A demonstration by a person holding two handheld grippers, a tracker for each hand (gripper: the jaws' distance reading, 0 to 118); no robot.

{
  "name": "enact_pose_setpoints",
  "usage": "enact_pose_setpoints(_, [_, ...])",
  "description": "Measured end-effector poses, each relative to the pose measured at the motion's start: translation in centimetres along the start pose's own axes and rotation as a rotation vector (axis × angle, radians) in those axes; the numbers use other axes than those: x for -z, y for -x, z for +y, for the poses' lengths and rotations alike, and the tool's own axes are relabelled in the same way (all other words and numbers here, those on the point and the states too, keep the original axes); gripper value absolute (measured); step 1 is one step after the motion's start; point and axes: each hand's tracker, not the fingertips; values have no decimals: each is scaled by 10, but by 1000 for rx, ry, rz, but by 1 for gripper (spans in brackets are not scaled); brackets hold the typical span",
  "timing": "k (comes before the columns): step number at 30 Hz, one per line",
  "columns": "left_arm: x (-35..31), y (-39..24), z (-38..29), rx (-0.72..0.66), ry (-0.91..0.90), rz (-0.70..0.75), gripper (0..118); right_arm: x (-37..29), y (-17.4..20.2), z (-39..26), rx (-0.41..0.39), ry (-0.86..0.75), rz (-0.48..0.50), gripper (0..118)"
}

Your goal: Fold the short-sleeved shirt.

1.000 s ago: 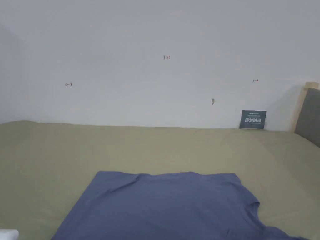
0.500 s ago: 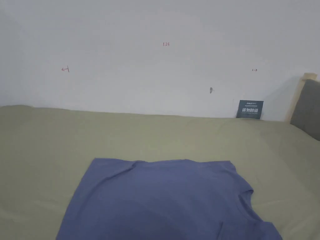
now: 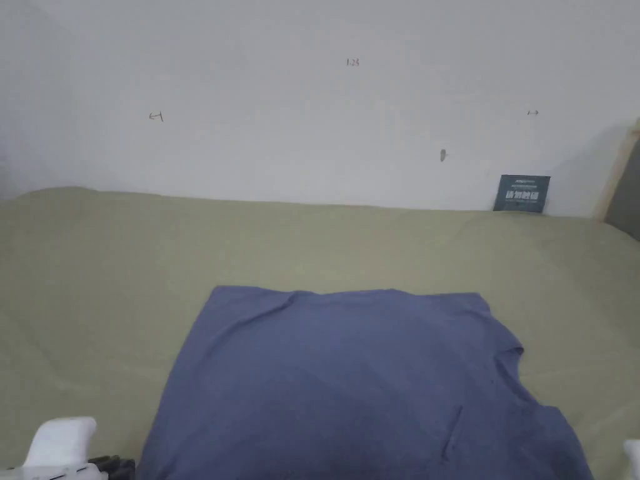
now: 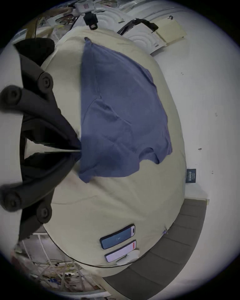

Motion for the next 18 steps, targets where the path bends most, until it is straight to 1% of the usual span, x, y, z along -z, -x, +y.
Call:
enact_pose_setpoints(2, [4, 0, -4, -5, 30, -11, 0, 4, 2, -5, 6, 12, 6, 7])
enact_pose_setpoints(3, [4, 2, -7, -13, 35, -17, 0, 6, -3, -9, 15, 14, 16, 7])
enact_pose_setpoints(5, [7, 7, -11, -25, 50, 4, 0, 7, -3, -12, 24, 15, 25, 7])
enact_pose_setpoints(7, [10, 15, -15, -38, 62, 10, 0, 5, -5, -13, 8, 12, 27, 7])
enact_pose_setpoints(8, [11, 19, -17, -44, 64, 6, 3, 5, -6, -12, 5, 10, 28, 7])
enact_pose_setpoints(9, [13, 23, -19, -47, 65, 0, 29, 6, -8, -10, 6, 10, 31, 7])
enact_pose_setpoints(10, [15, 25, -21, -54, 63, -11, 65, 6, -10, -8, 13, 7, 38, 7])
enact_pose_setpoints(11, [19, 27, -23, -54, 68, -36, 94, 6, -14, -8, 17, 2, 42, 7])
enact_pose_setpoints(12, [22, 27, -24, -49, 72, -69, 105, 7, -15, -7, 15, -1, 42, 7])
enact_pose_setpoints(14, [31, 24, -24, -17, 54, -101, 105, 8, -15, -5, -1, -5, 24, 7])
enact_pose_setpoints(16, [46, 17, -22, 59, 86, -56, 103, 8, -16, -4, -4, -1, 15, 7])
enact_pose_setpoints(17, [55, 14, -22, 96, 102, -20, 99, 8, -18, -4, 1, -1, 14, 7])
enact_pose_setpoints(18, [64, 14, -22, 128, 116, -2, 81, 8, -20, -3, 5, -1, 18, 7])
